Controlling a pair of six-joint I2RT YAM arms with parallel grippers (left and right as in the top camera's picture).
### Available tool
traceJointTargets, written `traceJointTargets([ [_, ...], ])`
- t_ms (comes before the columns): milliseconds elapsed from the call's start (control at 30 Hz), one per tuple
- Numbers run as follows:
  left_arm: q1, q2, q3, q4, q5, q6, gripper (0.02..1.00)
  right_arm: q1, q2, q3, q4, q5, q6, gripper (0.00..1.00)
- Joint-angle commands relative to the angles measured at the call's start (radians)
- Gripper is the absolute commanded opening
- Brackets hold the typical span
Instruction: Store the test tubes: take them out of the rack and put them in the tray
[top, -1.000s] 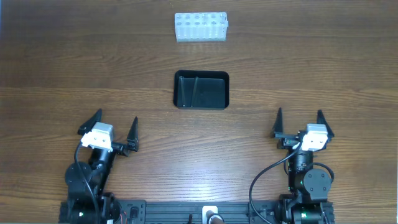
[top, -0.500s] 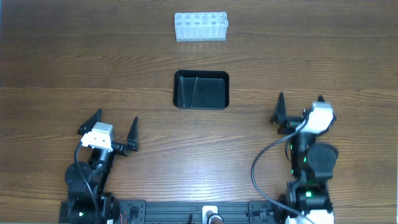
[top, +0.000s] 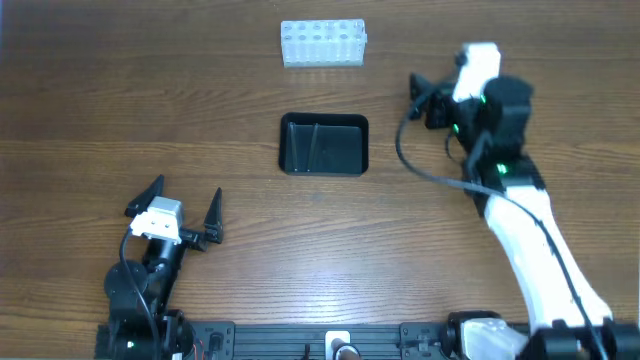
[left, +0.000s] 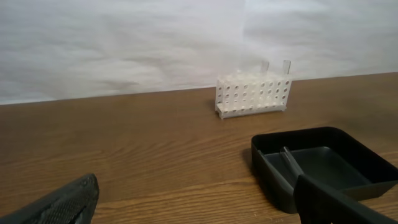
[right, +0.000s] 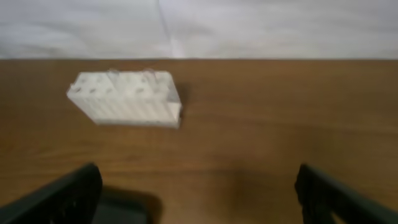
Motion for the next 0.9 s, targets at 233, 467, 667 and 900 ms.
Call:
traceJointTargets([
  [233, -0.003, -0.009, -0.006, 0.000, 0.010, 0.014, 1.000, 0.237, 0.332, 0.386, -0.159, 0.051, -0.027, 0.993],
  [467, -0.003, -0.009, -0.006, 0.000, 0.010, 0.014, 1.000, 0.345, 0.558, 0.696, -0.388, 0.196, 0.014, 0.991],
  [667, -0.003, -0.009, -0.006, 0.000, 0.010, 0.014, 1.000, 0.367, 0.714, 0.928, -0.531, 0.262, 0.067, 0.993],
  [900, -0.003, -0.009, -0.007, 0.000, 0.010, 0.014, 1.000, 0.366, 0.827, 1.038, -0.516, 0.275, 0.085, 0.993],
])
